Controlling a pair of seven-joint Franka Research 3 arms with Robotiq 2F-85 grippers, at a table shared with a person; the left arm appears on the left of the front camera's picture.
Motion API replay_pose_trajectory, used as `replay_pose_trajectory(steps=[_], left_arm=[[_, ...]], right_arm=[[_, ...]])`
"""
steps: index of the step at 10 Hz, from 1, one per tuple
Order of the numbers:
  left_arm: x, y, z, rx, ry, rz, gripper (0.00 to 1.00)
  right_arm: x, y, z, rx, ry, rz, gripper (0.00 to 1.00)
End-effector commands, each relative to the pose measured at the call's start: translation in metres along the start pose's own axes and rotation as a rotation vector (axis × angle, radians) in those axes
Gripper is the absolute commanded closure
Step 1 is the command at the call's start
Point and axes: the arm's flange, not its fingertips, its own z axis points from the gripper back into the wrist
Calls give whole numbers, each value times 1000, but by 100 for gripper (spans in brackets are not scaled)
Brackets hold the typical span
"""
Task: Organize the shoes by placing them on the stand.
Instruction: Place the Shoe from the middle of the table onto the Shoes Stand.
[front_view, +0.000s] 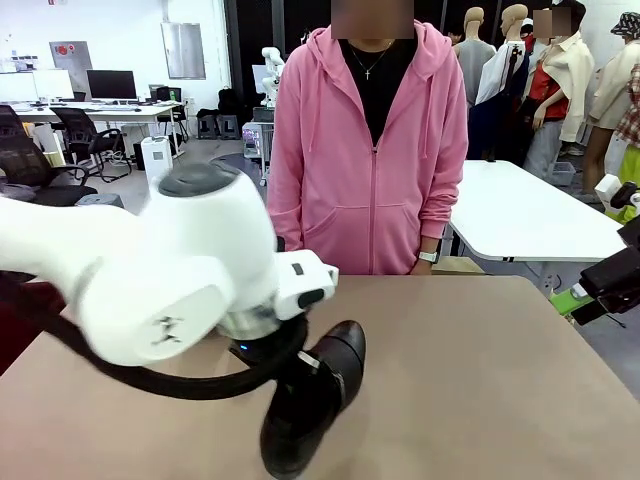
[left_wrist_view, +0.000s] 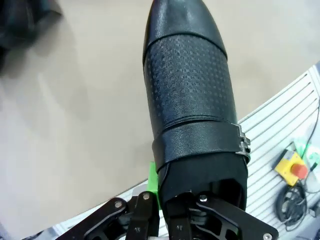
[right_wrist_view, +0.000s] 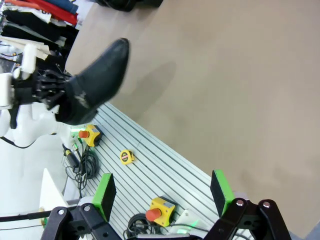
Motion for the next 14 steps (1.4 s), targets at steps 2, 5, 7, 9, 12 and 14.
replay_pose_trajectory(steps=[2,5,7,9,12,14], left_arm=[[-45,55,46,-49,-113,71,100],[-26,34,40,-9,-80,42,100],[-26,34,40,-9,-80,42,100],[-26,51,43,-29,-54,77,100],[16,202,98,54,-245,358,100],[30,290,106,86,-266,384,100]], right_arm=[[0,-2,3,9,-5,24,0],[0,-2,3,9,-5,24,0],[0,-2,3,9,-5,24,0],[0,-2,3,9,-5,24,0],[0,-2,3,9,-5,24,0],[0,-2,3,9,-5,24,0]])
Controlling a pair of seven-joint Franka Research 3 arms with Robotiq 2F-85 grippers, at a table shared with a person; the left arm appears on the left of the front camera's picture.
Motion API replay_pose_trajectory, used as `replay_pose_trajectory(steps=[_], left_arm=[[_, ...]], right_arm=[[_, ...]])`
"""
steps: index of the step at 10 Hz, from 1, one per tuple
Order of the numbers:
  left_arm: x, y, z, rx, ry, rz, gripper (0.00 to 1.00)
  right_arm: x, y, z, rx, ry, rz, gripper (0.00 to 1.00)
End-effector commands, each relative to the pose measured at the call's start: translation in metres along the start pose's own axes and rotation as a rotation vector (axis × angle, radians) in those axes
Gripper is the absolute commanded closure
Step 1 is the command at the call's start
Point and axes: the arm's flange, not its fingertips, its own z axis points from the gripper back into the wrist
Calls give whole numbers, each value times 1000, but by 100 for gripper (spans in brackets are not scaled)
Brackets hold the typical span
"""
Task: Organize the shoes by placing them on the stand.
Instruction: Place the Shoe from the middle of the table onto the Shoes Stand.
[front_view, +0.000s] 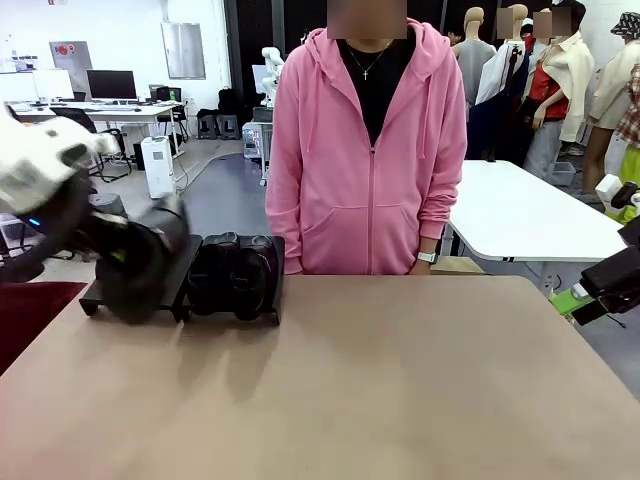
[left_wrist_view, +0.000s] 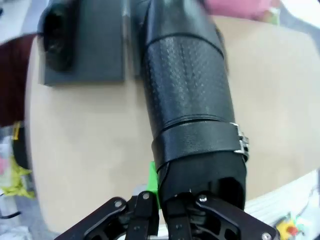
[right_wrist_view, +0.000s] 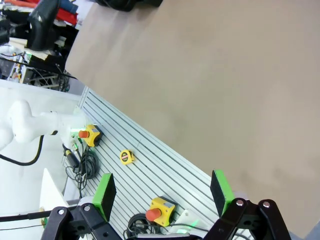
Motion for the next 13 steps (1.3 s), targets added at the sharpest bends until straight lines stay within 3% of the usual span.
replay_pose_trajectory(steps=[1,2,3,4,7,8,9,11,13], left_arm=[[34,21,-23,34,-39,-80,100],[35,28,-22,40,-52,-116,100],[29,25,-15,-10,-23,-53,100],[33,50,-15,49,-33,-47,100],[34,45,-24,45,-17,-59,100],[53,42,-33,37,11,-152,100],[96,55,-49,22,43,-149,100],[174,82,-105,-41,16,-102,100],[198,96,-160,-5,43,-54,100]], right_arm=[[0,-1,2,10,-4,25,0],[0,-1,2,10,-4,25,0],[0,-1,2,10,-4,25,0],[0,-1,2,10,-4,25,0],[0,-1,2,10,-4,25,0],[0,-1,2,10,-4,25,0],[0,-1,2,10,-4,25,0],[0,-1,2,10,-4,25,0],[0,-1,2,10,-4,25,0]])
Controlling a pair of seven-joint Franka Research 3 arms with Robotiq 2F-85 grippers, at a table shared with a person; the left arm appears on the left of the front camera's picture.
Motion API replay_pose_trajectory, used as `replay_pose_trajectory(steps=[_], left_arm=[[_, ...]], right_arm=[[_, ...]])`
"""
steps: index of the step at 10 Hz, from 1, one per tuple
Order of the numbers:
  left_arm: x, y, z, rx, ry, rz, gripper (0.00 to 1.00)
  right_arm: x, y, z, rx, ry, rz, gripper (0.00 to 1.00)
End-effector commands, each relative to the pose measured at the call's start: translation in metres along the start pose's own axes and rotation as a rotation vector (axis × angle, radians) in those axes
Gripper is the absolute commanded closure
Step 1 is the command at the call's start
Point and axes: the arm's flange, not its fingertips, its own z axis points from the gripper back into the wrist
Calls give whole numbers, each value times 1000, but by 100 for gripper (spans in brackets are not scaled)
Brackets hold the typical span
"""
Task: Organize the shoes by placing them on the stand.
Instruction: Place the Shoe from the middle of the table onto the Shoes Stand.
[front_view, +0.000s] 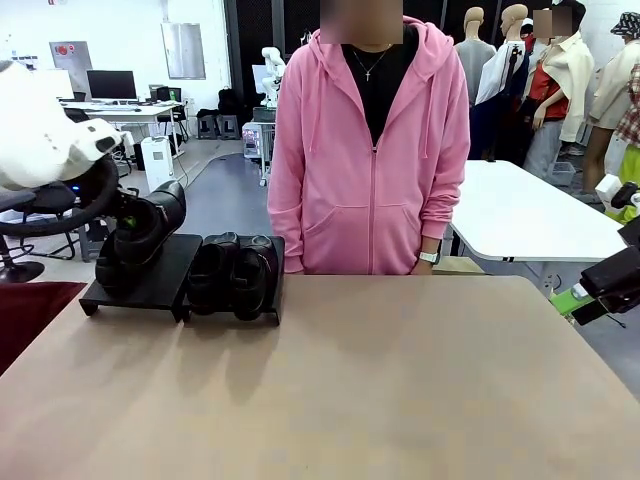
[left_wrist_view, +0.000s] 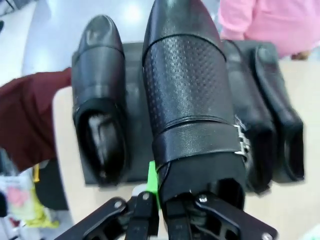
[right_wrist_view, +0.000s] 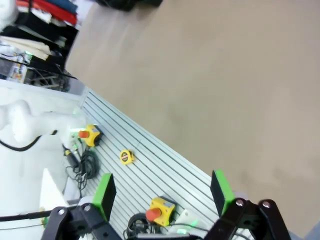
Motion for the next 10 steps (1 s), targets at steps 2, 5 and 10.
replay_pose_trajectory(steps=[2,5,10], left_arm=[[23,7,-42,16,26,36,100],[20,13,-74,59,15,25,100],[9,7,-91,73,72,9,0]], right_arm=[[0,-1,2,10,-4,24,0],[0,-1,2,10,-4,24,0],[0,-1,2,10,-4,24,0]])
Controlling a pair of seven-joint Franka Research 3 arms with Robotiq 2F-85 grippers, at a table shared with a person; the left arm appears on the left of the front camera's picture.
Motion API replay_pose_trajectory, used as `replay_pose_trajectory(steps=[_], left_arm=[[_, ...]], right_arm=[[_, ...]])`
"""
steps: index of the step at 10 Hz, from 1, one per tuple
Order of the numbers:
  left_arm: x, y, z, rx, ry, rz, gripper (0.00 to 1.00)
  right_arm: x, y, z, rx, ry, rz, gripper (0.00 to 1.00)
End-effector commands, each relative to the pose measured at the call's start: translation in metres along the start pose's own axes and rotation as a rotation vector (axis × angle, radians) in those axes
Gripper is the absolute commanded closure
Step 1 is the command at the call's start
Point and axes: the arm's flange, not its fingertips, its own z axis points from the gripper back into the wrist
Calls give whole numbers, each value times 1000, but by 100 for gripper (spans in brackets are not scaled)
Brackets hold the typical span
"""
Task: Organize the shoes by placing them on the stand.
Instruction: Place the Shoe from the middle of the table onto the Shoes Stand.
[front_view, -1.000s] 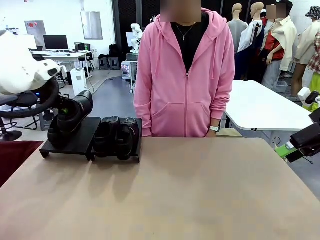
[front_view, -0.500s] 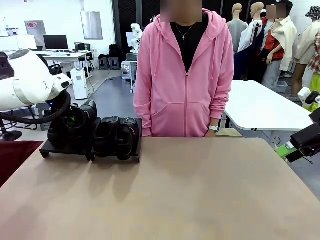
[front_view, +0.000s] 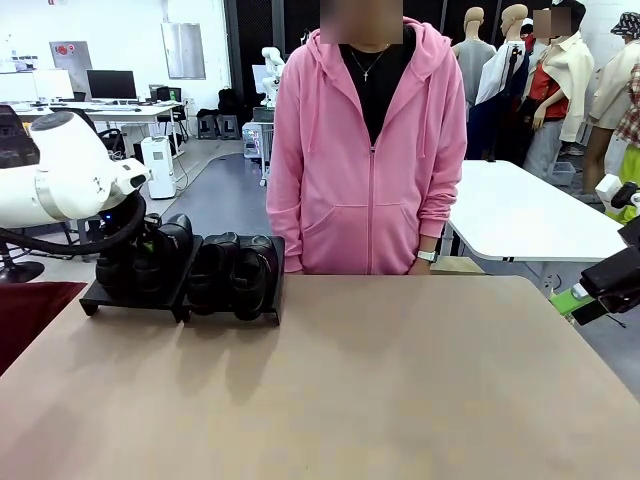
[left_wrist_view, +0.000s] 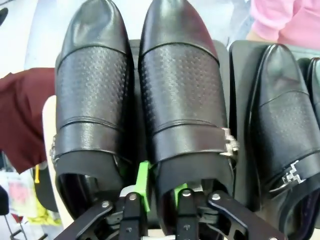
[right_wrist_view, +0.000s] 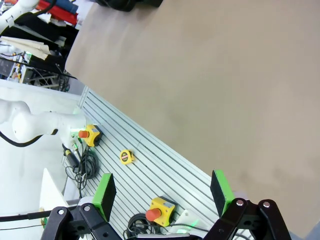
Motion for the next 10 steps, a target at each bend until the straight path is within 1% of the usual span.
replay_pose_trajectory(steps=[1,3,5,6,7,8,9,10], left_arm=[[-1,0,7,4,34,10,0],[-11,-4,28,-38,36,-17,0],[-39,-15,85,-97,35,-79,0],[-57,-21,114,-104,74,-96,0],[-79,-27,143,-116,104,-142,0],[-109,-31,175,-169,100,-197,0],[-139,-31,200,-267,135,-256,0],[-170,-31,217,-340,147,-270,0]], right_arm=[[0,-1,2,10,-4,24,0],[0,-1,2,10,-4,24,0],[0,-1,2,10,-4,24,0],[0,-1,2,10,-4,24,0],[0,-1,2,10,-4,24,0],[0,-1,2,10,-4,24,0],[0,-1,2,10,-4,24,0],[0,-1,2,10,-4,24,0]])
